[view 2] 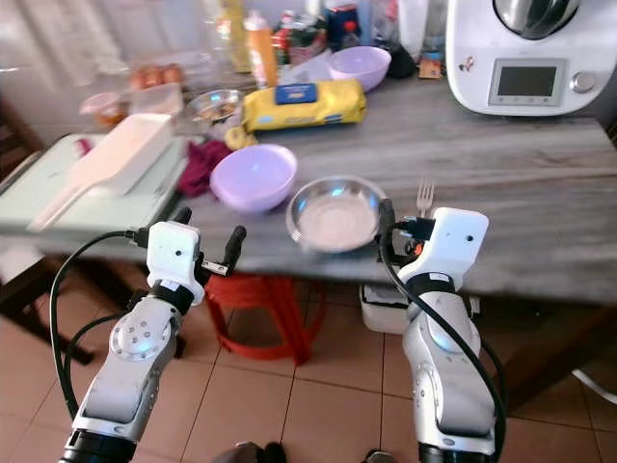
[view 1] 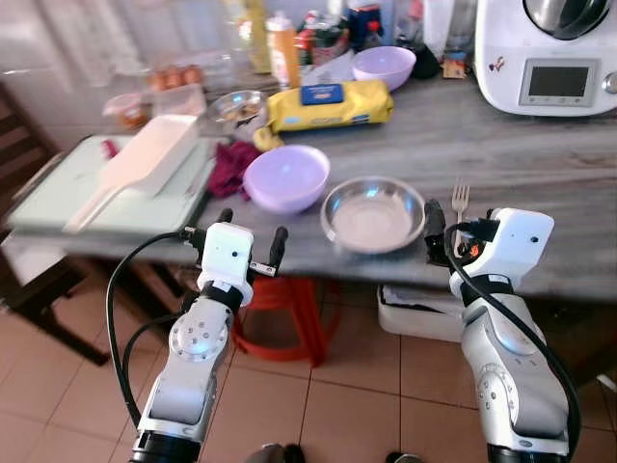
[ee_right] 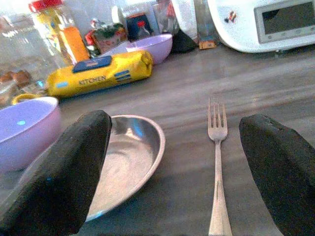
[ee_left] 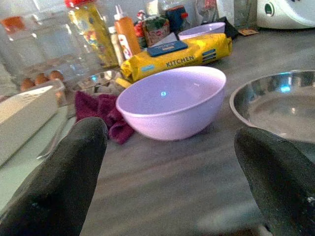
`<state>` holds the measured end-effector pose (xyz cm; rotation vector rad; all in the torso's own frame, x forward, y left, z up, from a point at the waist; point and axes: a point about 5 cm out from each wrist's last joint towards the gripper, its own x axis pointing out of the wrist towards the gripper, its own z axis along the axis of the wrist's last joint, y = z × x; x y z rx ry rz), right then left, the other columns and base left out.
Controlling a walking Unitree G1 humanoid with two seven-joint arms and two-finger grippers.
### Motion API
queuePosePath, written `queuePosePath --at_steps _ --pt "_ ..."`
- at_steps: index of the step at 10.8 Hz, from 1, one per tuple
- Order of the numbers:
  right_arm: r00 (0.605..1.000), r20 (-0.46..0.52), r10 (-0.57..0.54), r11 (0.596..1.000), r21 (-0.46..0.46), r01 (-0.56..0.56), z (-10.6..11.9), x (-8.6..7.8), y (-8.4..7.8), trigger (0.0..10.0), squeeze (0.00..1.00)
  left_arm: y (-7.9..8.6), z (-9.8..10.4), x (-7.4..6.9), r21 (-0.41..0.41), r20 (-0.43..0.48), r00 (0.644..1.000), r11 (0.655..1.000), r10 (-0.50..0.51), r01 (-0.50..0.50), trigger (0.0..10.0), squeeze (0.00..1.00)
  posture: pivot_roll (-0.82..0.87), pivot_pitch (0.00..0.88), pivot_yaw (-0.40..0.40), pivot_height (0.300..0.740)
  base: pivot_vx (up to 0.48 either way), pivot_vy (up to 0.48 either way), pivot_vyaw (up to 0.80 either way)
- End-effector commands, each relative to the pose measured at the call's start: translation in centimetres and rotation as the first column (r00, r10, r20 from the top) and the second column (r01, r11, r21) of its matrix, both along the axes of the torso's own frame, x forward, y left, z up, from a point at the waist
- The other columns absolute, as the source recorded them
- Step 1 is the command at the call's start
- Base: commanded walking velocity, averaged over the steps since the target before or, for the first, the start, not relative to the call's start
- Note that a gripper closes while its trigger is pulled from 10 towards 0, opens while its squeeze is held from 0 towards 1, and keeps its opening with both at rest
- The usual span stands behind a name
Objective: Setting the table
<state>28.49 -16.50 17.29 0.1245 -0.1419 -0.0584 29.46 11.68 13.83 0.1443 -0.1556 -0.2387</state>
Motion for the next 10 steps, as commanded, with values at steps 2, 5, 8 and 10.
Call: queuePosePath --at_steps 2,5,8,10 --pt "1.0 -0.002 -0.031 0.998 -0.057 0.031 0.0 0.2 0.0 10.0 0.0 0.4 -0.1 0.0 0.018 -0.001 1.0 1.0 0.002 -0.002 10.0 0.0 -0.09 0.079 0.14 0.74 -0.291 0.0 0.0" --pt "0.998 0.03 -0.061 0.993 -0.1 0.064 0.3 0.5 -0.5 10.0 0.0 0.6 -0.3 0.0 0.03 -0.004 1.0 1.0 -0.008 0.008 10.0 0.0 -0.1 0.08 0.142 0.74 -0.28 0.0 0.0" --pt "0.999 -0.012 -0.037 0.996 -0.081 0.036 -0.3 0.2 -0.5 10.0 0.0 0.5 -0.4 -0.1 0.034 -0.011 1.0 0.999 -0.022 0.022 10.0 0.0 -0.1 0.084 0.145 0.74 -0.28 0.0 0.0" --pt "0.999 -0.01 -0.034 0.995 -0.09 0.033 -0.5 0.0 -0.2 10.0 0.0 0.5 -0.5 -0.1 0.036 -0.013 1.0 0.999 -0.028 0.029 10.0 0.0 -0.1 0.084 0.144 0.74 -0.281 0.0 0.0"
